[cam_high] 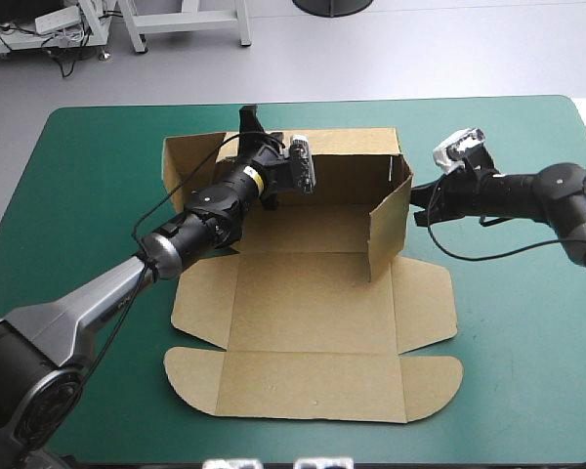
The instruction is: Fold the box
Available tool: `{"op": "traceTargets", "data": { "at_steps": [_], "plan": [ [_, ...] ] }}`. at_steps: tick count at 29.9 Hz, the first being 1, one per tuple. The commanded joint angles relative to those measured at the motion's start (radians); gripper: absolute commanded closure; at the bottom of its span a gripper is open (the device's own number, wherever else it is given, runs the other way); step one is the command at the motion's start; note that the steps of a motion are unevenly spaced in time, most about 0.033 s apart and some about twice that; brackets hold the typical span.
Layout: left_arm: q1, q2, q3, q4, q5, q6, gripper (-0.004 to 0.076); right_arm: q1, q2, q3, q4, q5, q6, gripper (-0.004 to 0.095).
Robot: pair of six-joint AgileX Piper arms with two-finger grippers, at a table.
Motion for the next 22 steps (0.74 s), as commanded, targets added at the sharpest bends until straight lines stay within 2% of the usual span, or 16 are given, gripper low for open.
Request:
{"op": "traceTargets", "data": {
  "at_steps": [1,6,9,13,20,22],
  "plan": [
    [-0.006,-0.057,-0.029,-0.001,-0.039,-0.026,0.0732,-0.01,-0.087,0.082,0.177,-0.046,-0.187,0.0926],
    [-0.048,-0.057,-0.026,-0.001,0.005,-0.016,0.0732,-0.008,-0.123,0.182,0.224,-0.11,-0.251,0.0926],
    [-0.067,-0.059,-0.004,0.003,0.013,-0.001,0.0732,-0.008,-0.137,0.201,0.247,-0.113,-0.288,0.0926],
    [-0.093,-0.059,0.062,0.046,0.011,0.04,0.0733,-0.008,-0.137,0.201,0.182,-0.088,-0.244,0.0926],
    [-0.093,-0.059,0.09,0.042,0.04,-0.021,0.0733,-0.008,-0.137,0.201,0.158,-0.088,-0.221,0.0926],
    [-0.093,-0.059,0.09,0.042,0.048,-0.021,0.0733,-0.008,-0.137,0.201,0.12,-0.072,-0.221,0.0924]
  ]
}}
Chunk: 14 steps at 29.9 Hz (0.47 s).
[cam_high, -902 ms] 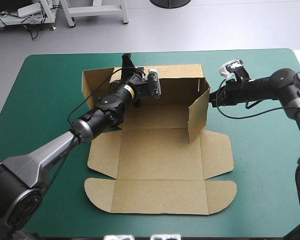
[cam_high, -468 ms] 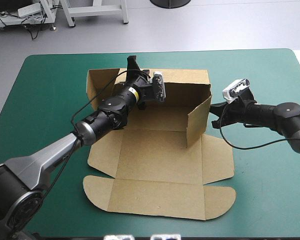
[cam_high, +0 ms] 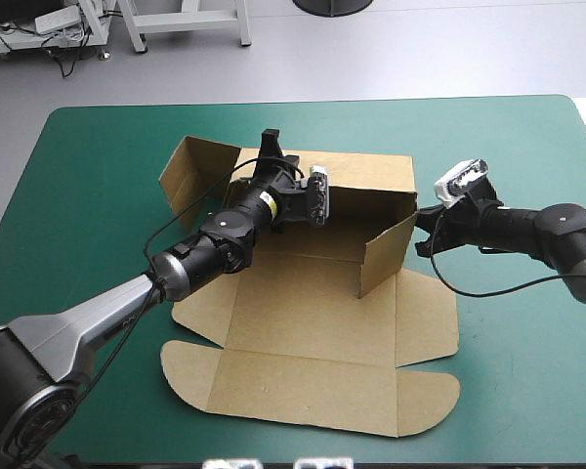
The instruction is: Fold the box
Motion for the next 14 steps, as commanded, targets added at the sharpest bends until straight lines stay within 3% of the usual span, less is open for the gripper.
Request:
{"op": "traceTargets", "data": {
  "at_steps": [1,4,9,11,14],
  "plan": [
    [-0.006,-0.037,-0.01,-0.015,0.012,-0.028,0.0733,-0.005,-0.043,-0.019,-0.01,0.042,-0.001,0.0916],
    [-0.006,-0.037,-0.01,-0.017,0.017,-0.028,0.0733,-0.005,-0.043,-0.021,-0.039,0.042,-0.001,0.0805],
    [-0.006,-0.037,-0.01,-0.023,0.019,-0.028,0.0732,-0.005,-0.043,-0.021,-0.044,0.083,0.006,0.0369],
    [-0.006,-0.037,-0.01,-0.023,0.019,-0.028,0.0732,-0.005,-0.043,-0.021,-0.064,0.098,0.024,0.0246],
    [-0.006,-0.037,-0.01,-0.023,0.019,-0.028,0.0732,-0.005,-0.043,-0.021,-0.082,0.178,0.027,0.0222]
  ]
}}
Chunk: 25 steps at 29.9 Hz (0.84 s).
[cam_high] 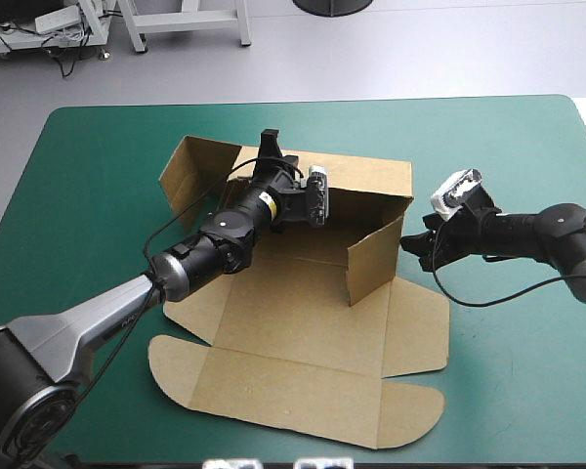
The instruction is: Fold the box
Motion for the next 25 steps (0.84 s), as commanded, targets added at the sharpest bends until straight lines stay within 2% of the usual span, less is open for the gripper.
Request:
{"op": "traceTargets", "data": {
  "at_steps": [1,6,12,15,19,25],
  "plan": [
    [-0.006,-0.036,-0.012,-0.025,0.012,-0.021,0.0732,0.001,-0.042,-0.021,0.041,0.136,0.002,0.0227],
    [-0.006,-0.033,-0.012,-0.056,0.063,-0.021,0.0708,0.046,-0.043,-0.021,0.044,0.14,0.002,0.0234],
    [-0.019,-0.033,-0.014,-0.106,0.093,-0.021,0.0709,0.11,-0.043,-0.021,0.032,-0.017,0.049,0.0233],
    [-0.054,-0.031,-0.023,-0.15,0.175,-0.006,0.0709,0.142,-0.043,-0.021,0.027,-0.091,0.074,0.0234],
    [-0.091,-0.031,-0.032,-0.163,0.231,0.012,0.0709,0.166,-0.044,-0.023,0.039,-0.216,0.113,0.0234],
    [-0.086,-0.031,-0.081,-0.271,0.269,0.017,0.0709,0.166,-0.044,-0.032,0.068,-0.224,0.165,0.0234]
  ]
}}
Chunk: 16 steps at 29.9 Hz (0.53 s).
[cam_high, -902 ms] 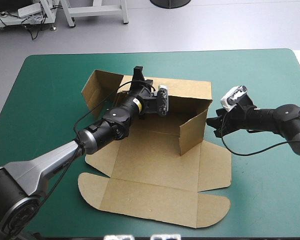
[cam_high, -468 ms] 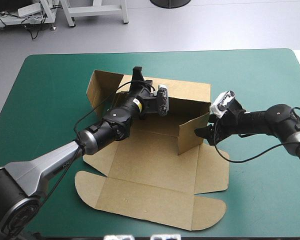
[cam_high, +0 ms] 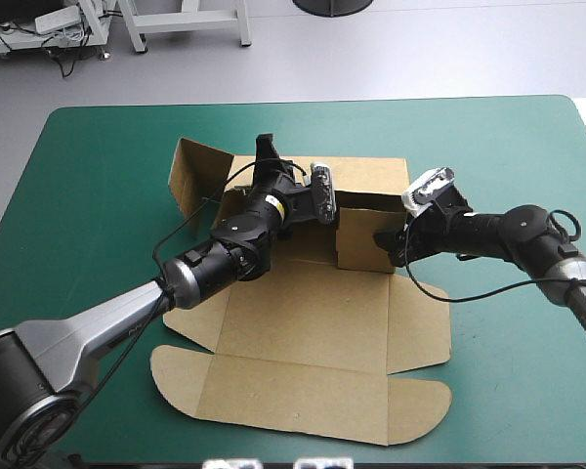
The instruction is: Fold the box
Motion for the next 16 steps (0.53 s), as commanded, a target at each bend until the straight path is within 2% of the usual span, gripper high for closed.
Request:
{"op": "traceTargets", "data": {
  "at_steps": [1,5,9,12,16],
  "plan": [
    [-0.003,-0.032,-0.038,-0.078,0.057,-0.013,0.0709,-0.001,-0.039,-0.032,0.073,-0.03,0.028,0.0234],
    [-0.003,-0.032,-0.04,-0.107,0.084,-0.01,0.0709,-0.001,-0.039,-0.032,0.073,-0.039,0.058,0.0262],
    [-0.003,-0.032,-0.04,-0.232,0.079,0.107,0.0709,0.024,-0.039,-0.032,0.073,-0.055,0.078,0.0305],
    [-0.003,-0.032,-0.04,-0.282,0.093,0.111,0.0709,0.054,-0.039,-0.032,0.062,-0.121,0.102,0.0318],
    [-0.003,-0.032,-0.04,-0.332,0.167,0.114,0.0709,0.068,-0.039,-0.032,0.056,-0.181,0.176,0.0351]
  ]
}}
